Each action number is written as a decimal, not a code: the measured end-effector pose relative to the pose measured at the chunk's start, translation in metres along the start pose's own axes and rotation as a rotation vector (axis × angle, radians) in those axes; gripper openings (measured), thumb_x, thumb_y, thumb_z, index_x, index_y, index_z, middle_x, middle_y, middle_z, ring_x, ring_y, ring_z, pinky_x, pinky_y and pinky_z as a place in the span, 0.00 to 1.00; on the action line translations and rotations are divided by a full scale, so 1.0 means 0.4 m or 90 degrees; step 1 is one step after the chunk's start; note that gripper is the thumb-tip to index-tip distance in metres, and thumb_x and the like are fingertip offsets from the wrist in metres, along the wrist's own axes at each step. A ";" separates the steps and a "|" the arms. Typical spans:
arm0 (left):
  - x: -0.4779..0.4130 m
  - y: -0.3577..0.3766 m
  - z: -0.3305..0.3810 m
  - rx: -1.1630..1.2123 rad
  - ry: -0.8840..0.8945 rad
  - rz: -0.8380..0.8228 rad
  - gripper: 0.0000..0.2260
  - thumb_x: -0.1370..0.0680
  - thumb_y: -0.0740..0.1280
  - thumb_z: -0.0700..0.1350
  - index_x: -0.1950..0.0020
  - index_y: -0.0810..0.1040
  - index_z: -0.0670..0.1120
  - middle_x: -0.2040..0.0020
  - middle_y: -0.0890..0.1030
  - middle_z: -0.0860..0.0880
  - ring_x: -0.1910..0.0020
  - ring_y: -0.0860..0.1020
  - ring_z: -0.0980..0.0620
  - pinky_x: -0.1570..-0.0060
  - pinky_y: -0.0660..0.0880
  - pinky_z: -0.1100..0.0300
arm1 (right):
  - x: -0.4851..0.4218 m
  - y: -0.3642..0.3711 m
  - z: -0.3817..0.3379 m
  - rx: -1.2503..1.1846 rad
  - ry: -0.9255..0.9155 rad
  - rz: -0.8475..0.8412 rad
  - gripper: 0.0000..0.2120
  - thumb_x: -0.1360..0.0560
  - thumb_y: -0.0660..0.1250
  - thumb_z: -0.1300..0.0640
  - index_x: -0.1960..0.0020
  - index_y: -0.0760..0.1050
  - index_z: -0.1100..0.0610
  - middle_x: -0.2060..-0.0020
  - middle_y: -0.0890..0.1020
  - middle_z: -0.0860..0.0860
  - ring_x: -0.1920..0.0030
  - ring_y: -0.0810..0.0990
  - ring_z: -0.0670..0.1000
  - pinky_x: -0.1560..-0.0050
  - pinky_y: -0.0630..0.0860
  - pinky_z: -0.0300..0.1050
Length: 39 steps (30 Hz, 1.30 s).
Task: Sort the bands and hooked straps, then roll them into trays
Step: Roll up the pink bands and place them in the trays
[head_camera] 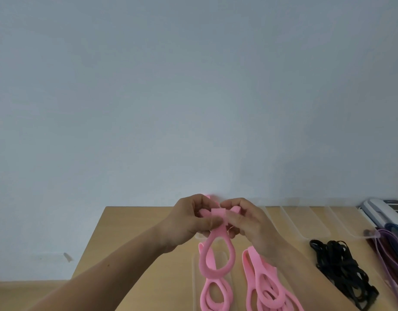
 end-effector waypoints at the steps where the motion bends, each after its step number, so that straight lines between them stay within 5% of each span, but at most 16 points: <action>1: 0.000 0.000 0.001 -0.014 0.010 0.009 0.12 0.26 0.75 0.36 0.46 0.76 0.36 0.52 0.83 0.34 0.57 0.82 0.41 0.54 0.80 0.50 | -0.002 0.001 0.002 0.008 0.016 0.003 0.19 0.31 0.74 0.44 0.50 0.79 0.57 0.61 0.81 0.55 0.63 0.79 0.53 0.60 0.77 0.46; 4: 0.001 0.004 0.002 -0.032 0.034 0.014 0.13 0.27 0.76 0.36 0.47 0.76 0.38 0.50 0.82 0.34 0.51 0.82 0.35 0.49 0.81 0.45 | -0.004 0.004 0.006 0.052 0.043 0.009 0.23 0.31 0.71 0.39 0.56 0.78 0.60 0.67 0.81 0.55 0.67 0.78 0.52 0.64 0.76 0.46; 7: 0.003 0.006 -0.002 -0.057 0.046 0.009 0.13 0.28 0.77 0.39 0.48 0.77 0.40 0.52 0.82 0.37 0.54 0.81 0.41 0.47 0.79 0.42 | -0.001 0.007 0.002 0.068 0.041 0.008 0.24 0.35 0.72 0.39 0.55 0.78 0.59 0.68 0.82 0.52 0.68 0.79 0.50 0.66 0.76 0.43; 13: 0.004 0.004 -0.021 -0.071 -0.046 -0.037 0.19 0.30 0.77 0.41 0.42 0.76 0.43 0.52 0.83 0.41 0.57 0.83 0.48 0.54 0.81 0.56 | 0.001 0.014 0.000 0.103 -0.002 0.017 0.21 0.37 0.74 0.40 0.55 0.79 0.56 0.62 0.85 0.53 0.61 0.83 0.50 0.59 0.81 0.45; 18: 0.017 0.005 -0.025 -0.053 -0.108 -0.098 0.16 0.29 0.74 0.36 0.44 0.76 0.36 0.57 0.84 0.41 0.58 0.84 0.43 0.56 0.81 0.55 | 0.003 0.017 0.006 0.092 -0.019 0.012 0.12 0.31 0.78 0.54 0.51 0.79 0.54 0.60 0.84 0.47 0.58 0.84 0.48 0.55 0.79 0.40; 22: 0.023 0.004 -0.030 0.060 -0.133 -0.098 0.18 0.29 0.71 0.44 0.43 0.76 0.36 0.54 0.83 0.41 0.57 0.82 0.42 0.56 0.80 0.55 | 0.009 0.022 -0.002 0.063 -0.025 -0.017 0.13 0.31 0.79 0.58 0.49 0.80 0.50 0.57 0.84 0.46 0.55 0.85 0.50 0.54 0.80 0.39; 31: 0.011 0.001 -0.030 0.040 -0.058 -0.024 0.17 0.33 0.77 0.41 0.46 0.80 0.39 0.55 0.82 0.44 0.60 0.80 0.48 0.57 0.77 0.57 | 0.020 -0.004 0.013 0.067 -0.014 0.026 0.24 0.41 0.82 0.56 0.48 0.79 0.48 0.53 0.85 0.48 0.52 0.85 0.52 0.50 0.82 0.46; 39: 0.011 0.009 -0.009 -0.020 0.040 0.003 0.18 0.33 0.78 0.40 0.47 0.77 0.44 0.52 0.82 0.46 0.55 0.83 0.45 0.54 0.81 0.52 | 0.024 -0.016 0.011 0.076 0.032 0.044 0.18 0.31 0.72 0.44 0.46 0.81 0.53 0.63 0.85 0.49 0.65 0.82 0.49 0.63 0.79 0.43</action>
Point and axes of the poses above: each hand's wrist, its own x-axis away from the middle knuckle, its own y-axis out of the palm, z = x × y, the point moved 7 cm from there along -x, towards the middle knuckle
